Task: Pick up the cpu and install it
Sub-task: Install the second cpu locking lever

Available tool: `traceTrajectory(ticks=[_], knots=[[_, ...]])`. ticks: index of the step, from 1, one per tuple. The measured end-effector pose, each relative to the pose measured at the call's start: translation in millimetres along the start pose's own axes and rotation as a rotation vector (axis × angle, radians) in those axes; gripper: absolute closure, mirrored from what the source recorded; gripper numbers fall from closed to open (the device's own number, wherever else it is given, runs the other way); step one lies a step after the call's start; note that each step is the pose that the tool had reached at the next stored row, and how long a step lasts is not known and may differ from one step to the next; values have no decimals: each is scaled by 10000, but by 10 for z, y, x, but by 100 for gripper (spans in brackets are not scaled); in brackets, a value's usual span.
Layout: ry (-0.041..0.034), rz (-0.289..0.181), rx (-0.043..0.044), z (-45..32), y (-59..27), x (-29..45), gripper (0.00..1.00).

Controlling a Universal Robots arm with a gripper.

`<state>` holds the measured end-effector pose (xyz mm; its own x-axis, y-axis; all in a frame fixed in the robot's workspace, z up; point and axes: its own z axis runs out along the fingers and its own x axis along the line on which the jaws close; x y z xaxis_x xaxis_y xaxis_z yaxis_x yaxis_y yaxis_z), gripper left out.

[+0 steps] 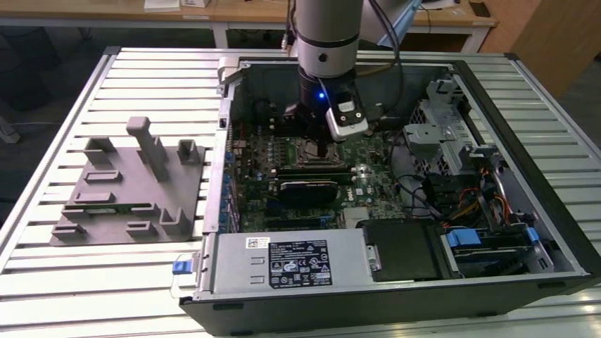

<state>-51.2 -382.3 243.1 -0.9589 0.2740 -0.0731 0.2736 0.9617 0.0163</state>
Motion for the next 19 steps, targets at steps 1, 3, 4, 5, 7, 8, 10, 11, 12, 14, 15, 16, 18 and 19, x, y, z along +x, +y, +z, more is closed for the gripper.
traceTrajectory(ticks=[1,3,4,5,7,8,10,11,12,14,15,16,18,19], knots=[[0,-36,-3,5,-3,1,89],[4,-207,-15,15,-6,7,89],[5,-332,-25,21,-7,11,89],[7,-459,-33,26,-8,15,89],[12,-699,-51,38,-11,25,89],[21,-1298,-95,71,-18,48,89],[22,-1331,-96,72,-18,49,89],[23,-1331,-96,73,-18,49,89],[22,-1331,-97,73,-18,49,89],[23,-1331,-100,75,-18,51,89],[23,-1329,-106,78,-19,54,89],[24,-1328,-112,83,-21,60,89],[28,-1328,-127,95,-24,73,89],[29,-1329,-132,102,-27,82,89]])
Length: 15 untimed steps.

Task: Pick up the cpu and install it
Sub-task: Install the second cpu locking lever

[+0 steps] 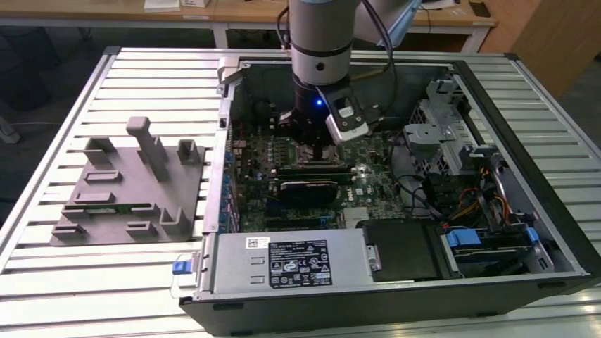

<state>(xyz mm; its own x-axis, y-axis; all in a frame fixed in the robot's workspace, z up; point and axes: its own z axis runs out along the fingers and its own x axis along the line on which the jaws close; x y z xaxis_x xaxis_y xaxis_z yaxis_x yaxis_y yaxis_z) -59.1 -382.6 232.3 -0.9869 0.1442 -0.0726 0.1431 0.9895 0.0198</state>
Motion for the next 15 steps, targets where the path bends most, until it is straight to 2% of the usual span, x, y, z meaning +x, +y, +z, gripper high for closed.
traceTrajectory(ticks=[5,8,11,13,15], knots=[[10,5,-64,40,-15,83,89],[25,12,-168,70,-38,98,89],[57,30,-393,89,-70,103,89],[89,45,-610,98,-95,111,89],[114,61,-789,104,-120,129,89]])
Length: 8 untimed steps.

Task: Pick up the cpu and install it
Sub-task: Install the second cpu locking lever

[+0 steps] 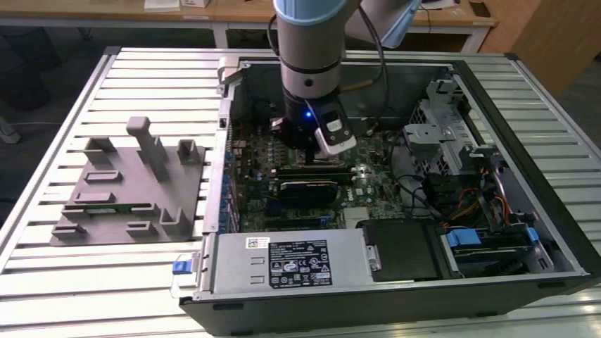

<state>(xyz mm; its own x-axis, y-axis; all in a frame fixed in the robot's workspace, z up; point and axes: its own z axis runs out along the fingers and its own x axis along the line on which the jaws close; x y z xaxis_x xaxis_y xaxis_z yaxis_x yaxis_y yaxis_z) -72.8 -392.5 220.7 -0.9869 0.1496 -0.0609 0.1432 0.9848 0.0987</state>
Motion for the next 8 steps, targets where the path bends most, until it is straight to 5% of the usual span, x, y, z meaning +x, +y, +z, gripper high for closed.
traceTrajectory(ticks=[8], knots=[[49,24,-331,24,-120,22,89]])
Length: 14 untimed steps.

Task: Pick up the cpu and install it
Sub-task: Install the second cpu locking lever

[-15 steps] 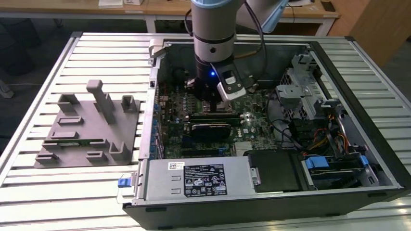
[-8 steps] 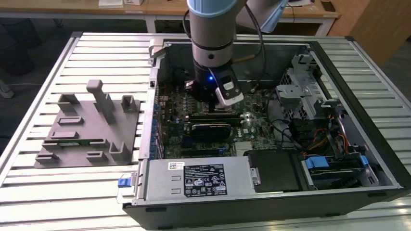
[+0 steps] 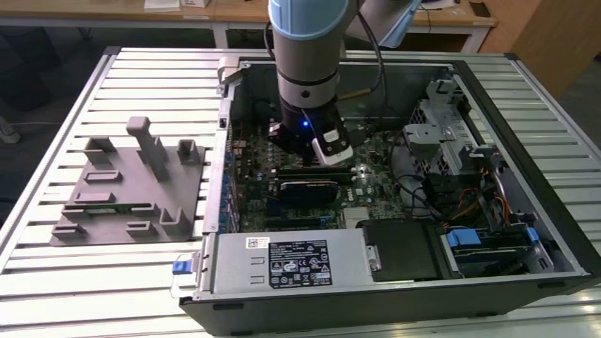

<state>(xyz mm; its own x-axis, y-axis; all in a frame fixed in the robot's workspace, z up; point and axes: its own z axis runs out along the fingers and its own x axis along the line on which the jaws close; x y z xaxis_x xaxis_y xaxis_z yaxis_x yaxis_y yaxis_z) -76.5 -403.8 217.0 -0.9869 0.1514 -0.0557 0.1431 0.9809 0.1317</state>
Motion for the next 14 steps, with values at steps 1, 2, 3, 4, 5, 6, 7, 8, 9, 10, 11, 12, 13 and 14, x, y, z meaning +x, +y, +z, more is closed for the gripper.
traceTrajectory(ticks=[1,2,3,4,5,6,7,8,9,10,11,12,13,14], knots=[[12,6,-83,3,-15,0,89],[26,13,-181,5,-30,1,89],[39,20,-276,7,-44,4,89],[55,29,-387,8,-59,9,89],[71,37,-495,9,-72,14,89],[86,45,-599,11,-86,20,89],[100,52,-694,13,-99,25,89],[111,57,-766,18,-111,30,89],[115,61,-803,24,-122,35,89],[120,64,-835,31,-131,40,89],[124,65,-855,39,-137,45,89],[127,66,-878,49,-142,52,89],[130,68,-903,59,-146,59,89],[132,70,-923,68,-148,66,89]])
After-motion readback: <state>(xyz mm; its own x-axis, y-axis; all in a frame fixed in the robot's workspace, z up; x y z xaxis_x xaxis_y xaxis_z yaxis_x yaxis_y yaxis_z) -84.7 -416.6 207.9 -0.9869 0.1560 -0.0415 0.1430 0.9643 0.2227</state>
